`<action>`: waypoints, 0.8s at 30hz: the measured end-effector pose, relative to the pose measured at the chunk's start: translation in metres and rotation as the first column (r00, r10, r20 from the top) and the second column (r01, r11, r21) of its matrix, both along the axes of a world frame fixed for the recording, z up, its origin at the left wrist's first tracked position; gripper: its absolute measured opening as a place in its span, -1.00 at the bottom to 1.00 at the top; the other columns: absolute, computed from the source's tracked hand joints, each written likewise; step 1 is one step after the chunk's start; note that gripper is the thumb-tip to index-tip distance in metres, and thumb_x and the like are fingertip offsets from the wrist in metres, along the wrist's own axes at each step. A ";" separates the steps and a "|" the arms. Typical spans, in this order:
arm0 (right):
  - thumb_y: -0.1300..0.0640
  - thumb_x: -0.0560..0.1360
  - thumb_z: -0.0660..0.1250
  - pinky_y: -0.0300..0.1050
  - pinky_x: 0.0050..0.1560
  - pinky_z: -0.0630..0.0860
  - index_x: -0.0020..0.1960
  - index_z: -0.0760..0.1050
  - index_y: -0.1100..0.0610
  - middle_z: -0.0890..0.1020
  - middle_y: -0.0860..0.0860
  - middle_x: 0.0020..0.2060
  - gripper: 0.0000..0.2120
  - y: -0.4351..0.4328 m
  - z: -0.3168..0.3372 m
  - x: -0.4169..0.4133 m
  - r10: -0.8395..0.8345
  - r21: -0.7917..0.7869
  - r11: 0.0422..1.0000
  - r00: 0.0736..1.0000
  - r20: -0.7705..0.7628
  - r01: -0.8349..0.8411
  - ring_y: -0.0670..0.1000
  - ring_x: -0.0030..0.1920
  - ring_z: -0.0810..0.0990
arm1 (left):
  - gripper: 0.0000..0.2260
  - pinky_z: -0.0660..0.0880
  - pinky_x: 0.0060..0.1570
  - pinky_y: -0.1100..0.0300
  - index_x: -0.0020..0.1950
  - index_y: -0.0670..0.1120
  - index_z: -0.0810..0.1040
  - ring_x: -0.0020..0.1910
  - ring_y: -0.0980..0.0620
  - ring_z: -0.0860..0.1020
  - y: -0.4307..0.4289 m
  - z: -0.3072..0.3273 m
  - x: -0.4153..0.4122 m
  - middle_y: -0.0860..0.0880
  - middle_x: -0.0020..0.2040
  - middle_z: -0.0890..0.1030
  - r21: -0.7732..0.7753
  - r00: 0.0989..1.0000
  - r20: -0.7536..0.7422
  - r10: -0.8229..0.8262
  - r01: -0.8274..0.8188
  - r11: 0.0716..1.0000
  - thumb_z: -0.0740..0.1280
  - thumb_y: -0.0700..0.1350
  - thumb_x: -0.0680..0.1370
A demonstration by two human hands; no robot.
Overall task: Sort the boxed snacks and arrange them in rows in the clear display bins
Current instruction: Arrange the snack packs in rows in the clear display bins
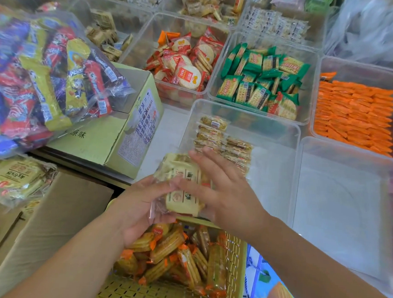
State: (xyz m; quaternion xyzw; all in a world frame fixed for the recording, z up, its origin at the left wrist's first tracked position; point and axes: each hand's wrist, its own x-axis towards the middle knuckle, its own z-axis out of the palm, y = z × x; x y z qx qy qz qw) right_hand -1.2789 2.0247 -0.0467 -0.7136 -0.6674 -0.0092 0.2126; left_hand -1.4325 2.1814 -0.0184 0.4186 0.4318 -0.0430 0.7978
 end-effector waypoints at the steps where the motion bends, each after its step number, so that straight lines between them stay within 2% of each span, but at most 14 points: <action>1: -0.02 0.31 0.49 0.14 0.43 0.26 0.54 0.26 -0.14 0.19 0.07 0.58 -0.16 -0.002 0.004 0.000 0.028 0.007 1.000 0.999 0.034 -0.029 0.22 0.57 0.17 | -0.59 0.63 -0.37 0.11 -0.02 0.05 0.76 -0.19 -0.09 0.72 0.000 0.001 0.001 -0.13 0.01 0.75 0.011 1.000 0.010 -0.026 0.026 1.000 0.69 0.16 0.22; 3: 0.02 0.49 0.42 0.12 0.39 0.32 0.49 0.41 -0.11 0.32 0.08 0.54 -0.42 -0.004 0.011 0.004 0.048 0.077 0.996 0.998 0.043 -0.051 0.22 0.54 0.27 | -0.66 0.61 -0.38 0.12 -0.05 0.06 0.77 -0.20 -0.08 0.71 0.001 0.001 0.001 -0.13 0.00 0.74 0.001 0.999 0.032 -0.006 0.006 1.000 0.66 0.18 0.28; 4: 0.04 0.60 0.31 0.12 0.37 0.38 0.44 0.49 -0.08 0.40 0.09 0.50 -0.59 -0.005 0.013 0.007 0.055 0.116 0.991 0.998 0.040 -0.060 0.22 0.51 0.33 | -0.66 0.62 -0.39 0.12 0.00 0.06 0.77 -0.20 -0.07 0.72 0.002 0.000 0.002 -0.12 0.02 0.74 -0.020 0.999 0.043 0.022 -0.022 1.000 0.61 0.22 0.34; 5: 0.05 0.64 0.23 0.15 0.33 0.44 0.41 0.53 -0.04 0.46 0.10 0.45 -0.65 -0.007 0.015 0.011 0.062 0.131 0.989 0.998 0.032 -0.065 0.22 0.48 0.38 | -0.64 0.62 -0.40 0.13 0.06 0.07 0.77 -0.19 -0.06 0.72 0.002 -0.001 0.002 -0.11 0.03 0.75 -0.049 0.997 0.058 0.057 -0.054 0.997 0.52 0.26 0.40; 7: 0.10 0.62 0.29 0.19 0.29 0.50 0.39 0.55 0.03 0.53 0.13 0.39 -0.66 -0.009 0.016 0.017 0.083 0.097 0.992 0.997 -0.003 -0.082 0.23 0.42 0.46 | -0.54 0.61 -0.43 0.14 0.18 0.03 0.73 -0.23 -0.06 0.72 0.003 -0.004 0.005 -0.12 0.03 0.75 -0.072 0.989 0.058 0.136 -0.132 0.989 0.40 0.28 0.43; 9: 0.20 0.54 0.42 0.15 0.31 0.50 0.36 0.56 0.14 0.58 0.17 0.31 -0.61 -0.012 0.015 0.019 0.056 0.103 0.993 0.997 -0.053 -0.050 0.23 0.34 0.54 | -0.49 0.59 -0.48 0.15 0.27 -0.07 0.65 -0.32 -0.08 0.69 0.003 -0.010 0.008 -0.18 -0.05 0.73 -0.012 0.976 -0.005 0.219 -0.219 0.976 0.41 0.21 0.45; 12: 0.29 0.48 0.42 0.07 0.26 0.54 0.29 0.59 0.24 0.63 0.18 0.20 -0.62 -0.015 0.011 0.029 -0.115 0.155 0.977 0.971 -0.208 0.148 0.22 0.20 0.62 | -0.57 0.58 -0.46 0.15 0.36 -0.15 0.50 -0.27 -0.12 0.71 0.004 -0.018 0.009 -0.21 0.00 0.72 0.184 0.967 -0.053 0.249 -0.236 0.954 0.39 0.07 0.59; 15: 0.34 0.47 0.47 0.05 0.11 0.57 0.28 0.58 0.24 0.66 0.16 0.11 -0.62 -0.019 0.007 0.059 -0.362 0.086 0.913 0.890 -0.277 0.398 0.20 0.08 0.63 | -0.42 0.60 -0.24 0.12 0.55 -0.11 0.36 -0.11 -0.08 0.73 0.004 -0.023 0.010 -0.07 0.21 0.65 0.407 0.976 -0.057 0.211 -0.170 0.898 0.38 0.10 0.60; 17: 0.25 0.53 0.44 0.04 0.00 0.56 0.26 0.58 0.21 0.67 0.15 0.01 -0.69 -0.020 0.002 0.088 -0.527 0.033 0.833 0.811 -0.254 0.552 0.20 0.01 0.61 | -0.44 0.51 -0.13 0.15 0.41 -0.07 0.50 -0.06 -0.04 0.66 0.001 -0.024 0.010 -0.02 0.12 0.65 0.552 0.989 -0.078 0.123 -0.059 0.832 0.37 0.23 0.52; 18: 0.21 0.54 0.44 0.07 -0.05 0.57 0.24 0.60 0.21 0.67 0.17 -0.02 -0.73 -0.019 0.000 0.102 -0.588 0.020 0.795 0.779 -0.219 0.606 0.22 -0.01 0.60 | -0.52 0.44 -0.11 0.13 0.28 -0.07 0.55 -0.06 -0.03 0.60 0.001 -0.025 0.010 -0.10 0.01 0.63 0.598 0.993 -0.079 0.084 -0.020 0.801 0.36 0.24 0.53; 19: 0.19 0.54 0.44 0.10 -0.08 0.58 0.20 0.61 0.21 0.68 0.18 -0.05 -0.76 -0.018 -0.003 0.115 -0.622 0.019 0.773 0.764 -0.171 0.634 0.25 -0.02 0.59 | -0.64 0.41 -0.08 0.10 0.17 -0.05 0.58 -0.06 -0.02 0.57 0.001 -0.027 0.010 -0.22 0.01 0.61 0.621 0.996 -0.074 0.059 0.000 0.784 0.35 0.20 0.57; 20: 0.19 0.52 0.45 0.12 -0.09 0.58 0.16 0.63 0.21 0.69 0.20 -0.07 -0.78 -0.015 -0.007 0.126 -0.631 0.019 0.770 0.766 -0.117 0.637 0.27 -0.03 0.59 | -0.76 0.42 -0.03 0.09 0.11 0.02 0.60 -0.02 0.00 0.58 0.001 -0.029 0.011 -0.20 0.04 0.63 0.626 0.995 -0.084 0.046 0.016 0.780 0.34 0.16 0.61; 22: 0.18 0.51 0.44 0.14 -0.10 0.58 0.11 0.66 0.17 0.70 0.17 -0.10 -0.81 -0.006 -0.015 0.143 -0.628 -0.042 0.778 0.778 -0.015 0.627 0.27 -0.05 0.59 | -0.90 0.45 0.00 0.14 0.06 0.25 0.64 0.02 0.22 0.63 0.003 -0.030 0.015 0.15 -0.01 0.70 0.599 0.993 -0.112 0.023 0.049 0.799 0.32 0.13 0.64; 24: 0.07 0.55 0.38 0.06 -0.15 0.55 0.10 0.65 0.06 0.68 0.08 -0.13 -0.83 0.007 -0.024 0.154 -0.641 -0.158 0.746 0.761 0.096 0.648 0.21 -0.04 0.58 | -0.79 0.46 0.01 0.17 -0.07 0.46 0.61 -0.08 0.49 0.57 0.006 -0.030 0.018 0.48 -0.11 0.62 0.555 0.992 -0.127 -0.025 0.092 0.827 0.31 0.13 0.65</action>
